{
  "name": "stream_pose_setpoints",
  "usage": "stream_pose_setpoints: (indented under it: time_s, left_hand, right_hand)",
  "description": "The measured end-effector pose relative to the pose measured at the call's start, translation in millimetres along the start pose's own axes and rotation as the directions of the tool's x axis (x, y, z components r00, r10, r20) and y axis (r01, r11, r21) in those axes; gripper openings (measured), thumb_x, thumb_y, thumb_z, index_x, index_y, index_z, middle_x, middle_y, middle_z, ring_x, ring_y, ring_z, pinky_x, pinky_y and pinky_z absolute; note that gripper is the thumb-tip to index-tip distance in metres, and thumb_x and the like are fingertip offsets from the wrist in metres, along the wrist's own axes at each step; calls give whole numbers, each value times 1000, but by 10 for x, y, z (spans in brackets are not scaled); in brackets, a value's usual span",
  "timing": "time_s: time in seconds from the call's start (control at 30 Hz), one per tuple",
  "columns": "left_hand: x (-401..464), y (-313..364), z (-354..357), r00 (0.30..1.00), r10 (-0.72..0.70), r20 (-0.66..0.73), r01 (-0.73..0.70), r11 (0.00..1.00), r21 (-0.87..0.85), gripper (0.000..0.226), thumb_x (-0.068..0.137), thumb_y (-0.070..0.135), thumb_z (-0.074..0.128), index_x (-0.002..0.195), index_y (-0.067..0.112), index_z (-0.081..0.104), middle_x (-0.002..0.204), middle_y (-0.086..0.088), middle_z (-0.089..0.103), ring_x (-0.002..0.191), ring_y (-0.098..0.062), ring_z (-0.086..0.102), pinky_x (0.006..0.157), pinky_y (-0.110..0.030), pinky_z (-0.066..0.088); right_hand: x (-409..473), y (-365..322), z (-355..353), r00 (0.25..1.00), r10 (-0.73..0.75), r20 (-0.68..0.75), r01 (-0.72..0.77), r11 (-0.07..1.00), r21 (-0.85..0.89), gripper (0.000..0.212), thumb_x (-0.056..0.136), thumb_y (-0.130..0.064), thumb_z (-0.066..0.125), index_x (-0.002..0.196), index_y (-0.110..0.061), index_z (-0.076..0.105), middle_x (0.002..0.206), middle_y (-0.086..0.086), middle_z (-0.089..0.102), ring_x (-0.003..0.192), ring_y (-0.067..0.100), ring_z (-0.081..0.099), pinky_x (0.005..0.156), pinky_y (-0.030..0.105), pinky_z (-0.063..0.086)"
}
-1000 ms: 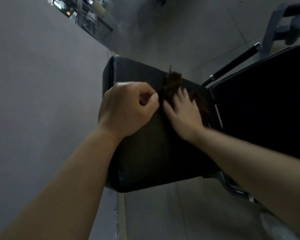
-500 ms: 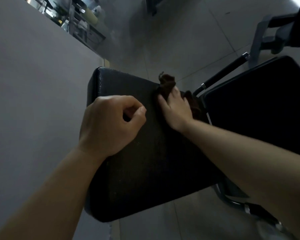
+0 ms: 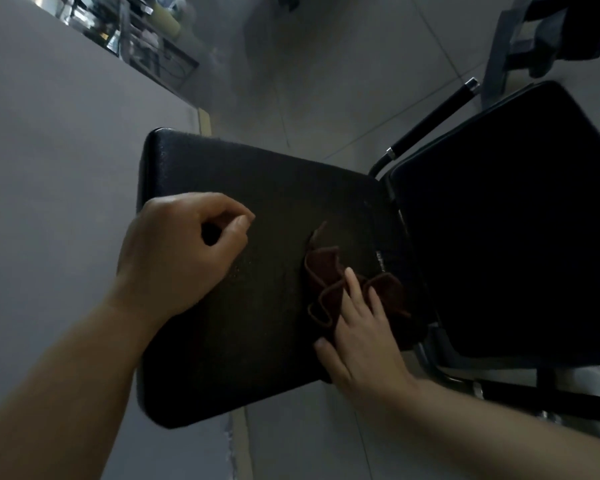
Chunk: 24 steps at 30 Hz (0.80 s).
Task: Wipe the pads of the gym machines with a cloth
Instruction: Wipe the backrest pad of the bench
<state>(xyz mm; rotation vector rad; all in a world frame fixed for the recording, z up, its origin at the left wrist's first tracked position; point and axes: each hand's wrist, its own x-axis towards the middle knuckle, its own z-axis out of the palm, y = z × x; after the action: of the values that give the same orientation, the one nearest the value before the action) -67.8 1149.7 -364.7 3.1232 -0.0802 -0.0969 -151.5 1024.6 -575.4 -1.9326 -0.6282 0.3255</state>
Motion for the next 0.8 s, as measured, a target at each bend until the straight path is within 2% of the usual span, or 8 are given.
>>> stream_pose_setpoints:
  time_s: [0.07, 0.13, 0.27, 0.33, 0.47, 0.57, 0.7, 0.8]
  left_hand:
    - [-78, 101, -8, 997, -71, -12, 70, 994, -80, 28, 84, 44, 48, 91, 28, 70, 85, 20, 66, 81, 5, 62, 73, -11, 48]
    - [-186, 247, 69, 988, -155, -18, 152, 982, -116, 22, 85, 39, 52, 88, 29, 71, 86, 24, 63, 82, 7, 60, 72, -8, 44]
    - [-237, 440, 420, 966, -246, -74, 248, 968, 24, 21, 86, 31, 52, 84, 27, 72, 84, 16, 68, 79, 0, 60, 103, -32, 34]
    - [-107, 457, 591, 945, -296, -135, 305, 951, 53, 18, 86, 26, 55, 84, 26, 72, 85, 10, 70, 80, -9, 63, 107, -41, 32]
    - [27, 507, 778, 904, -375, -206, 391, 919, 45, 21, 88, 30, 48, 86, 28, 69, 85, 12, 67, 80, -3, 57, 108, -36, 27]
    - [-34, 507, 820, 907, -347, -240, 365, 930, 37, 20, 87, 27, 49, 88, 26, 68, 86, 12, 66, 79, 0, 55, 109, -33, 26]
    - [-36, 526, 845, 890, -355, -285, 378, 925, 27, 23, 86, 28, 45, 87, 26, 68, 82, 16, 62, 75, 4, 49, 106, -32, 28]
    - [-54, 541, 838, 890, -357, -284, 371, 929, -4, 23, 85, 28, 45, 86, 25, 67, 80, 17, 59, 71, 9, 44, 103, -35, 35]
  right_hand:
    - [229, -13, -91, 999, 39, -8, -38, 998, 43, 70, 91, -52, 16, 150, -21, -4, 157, -7, -1, 145, 17, -14, 117, 45, 5]
    - [569, 25, -223, 995, 102, -1, -102, 994, 27, 70, 91, -54, 9, 151, -19, 0, 160, -2, 2, 144, 14, -14, 119, 42, 2]
    - [1402, 224, -459, 961, 276, 25, -277, 961, 28, 61, 101, -46, 22, 152, -17, 7, 160, 1, 5, 147, 16, -5, 119, 43, 0]
    - [1633, 300, -502, 953, 304, 10, -304, 950, 77, 60, 101, -45, 22, 152, -17, 9, 160, 1, 8, 147, 17, -2, 118, 45, 1]
    - [1415, 273, -424, 956, 292, -24, -289, 953, 89, 57, 101, -46, 22, 152, -22, 13, 160, -1, 11, 147, 17, -1, 117, 45, 3]
    - [706, 215, -294, 979, 192, 62, -191, 981, -30, 64, 97, -52, 14, 152, -19, 8, 160, 1, 6, 146, 18, -7, 119, 43, 3]
    - [-128, 229, -49, 997, 42, 62, -29, 977, -209, 73, 89, -49, 28, 147, -6, 15, 151, 5, 20, 142, 32, 13, 108, 53, 30]
    - [15, 371, -42, 998, 3, 70, 3, 996, -91, 73, 95, -57, 17, 152, -14, 1, 152, 2, 5, 143, 27, 2, 117, 46, 14]
